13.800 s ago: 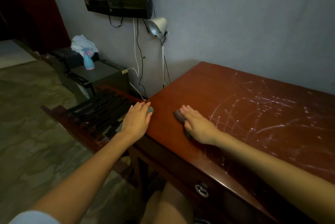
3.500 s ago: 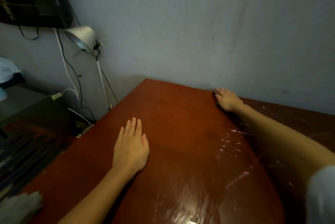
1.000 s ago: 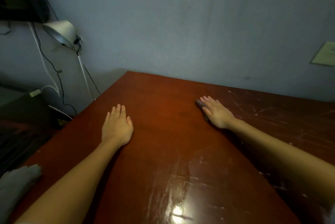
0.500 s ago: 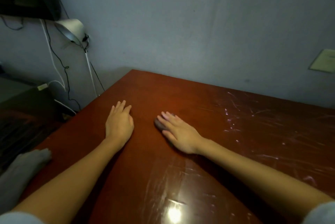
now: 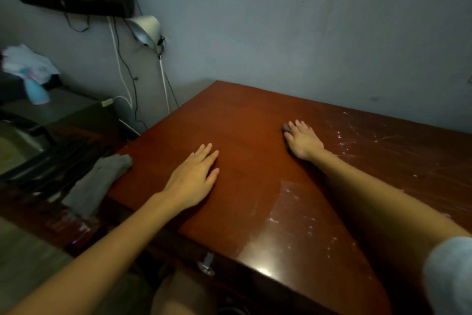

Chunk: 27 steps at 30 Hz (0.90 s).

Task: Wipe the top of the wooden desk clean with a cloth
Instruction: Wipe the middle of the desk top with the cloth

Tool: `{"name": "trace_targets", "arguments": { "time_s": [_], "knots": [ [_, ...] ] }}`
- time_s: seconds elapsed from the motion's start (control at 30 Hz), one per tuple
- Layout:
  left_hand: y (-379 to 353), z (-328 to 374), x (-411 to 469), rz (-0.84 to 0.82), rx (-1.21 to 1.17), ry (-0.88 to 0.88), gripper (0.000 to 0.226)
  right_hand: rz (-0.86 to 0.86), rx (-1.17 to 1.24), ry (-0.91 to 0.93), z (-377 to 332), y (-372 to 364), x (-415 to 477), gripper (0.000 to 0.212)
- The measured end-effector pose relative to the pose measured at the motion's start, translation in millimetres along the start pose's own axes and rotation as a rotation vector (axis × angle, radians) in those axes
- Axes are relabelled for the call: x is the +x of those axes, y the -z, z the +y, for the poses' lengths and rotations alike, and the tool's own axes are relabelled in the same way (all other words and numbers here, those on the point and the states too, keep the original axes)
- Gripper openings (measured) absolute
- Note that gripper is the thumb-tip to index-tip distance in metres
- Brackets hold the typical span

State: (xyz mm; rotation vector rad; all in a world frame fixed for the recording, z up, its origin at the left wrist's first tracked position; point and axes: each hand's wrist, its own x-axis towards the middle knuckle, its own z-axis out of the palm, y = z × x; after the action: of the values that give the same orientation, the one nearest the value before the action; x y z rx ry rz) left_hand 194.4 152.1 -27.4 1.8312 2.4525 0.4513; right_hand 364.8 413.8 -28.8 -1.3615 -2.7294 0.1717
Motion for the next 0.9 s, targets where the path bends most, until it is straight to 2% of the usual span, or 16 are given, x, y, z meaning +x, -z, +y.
{"name": "trace_targets", "arguments": {
  "time_s": [0.1,0.27,0.37,0.43,0.5,0.57,0.7,0.9],
  "knots": [
    [-6.2,-3.0,-16.9,-0.016,0.007,0.039,0.054,-0.023,0.015,0.037,-41.7,-4.6,-8.3,0.058],
    [-15.0,-4.1,-23.1,-0.013,0.050,0.084,0.054,-0.079,0.031,0.319,-101.4,-14.2,-75.5,0.056],
    [-15.8,-3.4,-23.3,-0.016,0.060,0.090,0.053,-0.070,0.026,0.494,-99.4,-12.9,-126.6,0.054],
    [-16.5,-3.2,-25.0,-0.019,0.056,0.095,0.053,-0.087,0.056,0.548,-80.2,-6.2,-150.5,0.054],
    [-16.7,-3.7,-26.3,-0.022,0.045,0.091,0.053,-0.096,0.056,0.527,-53.2,-0.1,-160.8,0.061],
    [-17.0,-4.0,-26.8,-0.019,0.041,0.087,0.053,-0.081,0.030,0.445,-24.9,3.1,-157.0,0.080],
    [-17.6,-3.5,-26.1,-0.011,0.050,0.092,0.053,-0.052,-0.016,0.223,5.6,4.1,-115.4,0.053],
    [-17.0,-4.4,-25.5,-0.008,0.033,0.094,0.053,-0.045,0.008,0.019,-44.3,0.7,-53.4,0.056]
  ]
}}
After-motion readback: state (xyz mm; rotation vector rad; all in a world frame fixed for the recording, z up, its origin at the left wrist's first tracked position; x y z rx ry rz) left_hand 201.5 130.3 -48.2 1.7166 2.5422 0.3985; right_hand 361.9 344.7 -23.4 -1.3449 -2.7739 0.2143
